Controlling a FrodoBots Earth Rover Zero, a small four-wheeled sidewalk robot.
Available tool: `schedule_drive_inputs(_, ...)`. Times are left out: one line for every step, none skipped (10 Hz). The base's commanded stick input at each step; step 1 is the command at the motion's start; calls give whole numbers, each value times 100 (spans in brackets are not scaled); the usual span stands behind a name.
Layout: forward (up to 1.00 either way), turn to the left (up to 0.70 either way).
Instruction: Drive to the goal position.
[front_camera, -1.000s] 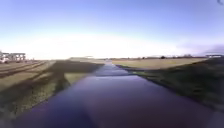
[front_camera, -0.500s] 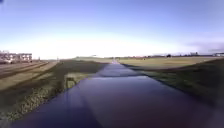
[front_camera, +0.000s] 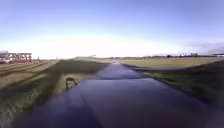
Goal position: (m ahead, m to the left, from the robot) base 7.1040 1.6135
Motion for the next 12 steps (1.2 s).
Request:
schedule_drive_inputs(95,0)
schedule_drive_inputs(95,-2)
schedule_drive_inputs(95,-13)
schedule_drive_inputs(95,-30)
schedule_drive_inputs(95,-35)
schedule_drive_inputs(95,-14)
schedule_drive_inputs(95,0)
schedule_drive_inputs(95,0)
schedule_drive_inputs(95,0)
schedule_drive_inputs(95,0)
schedule_drive_inputs(95,0)
schedule_drive_inputs(95,0)
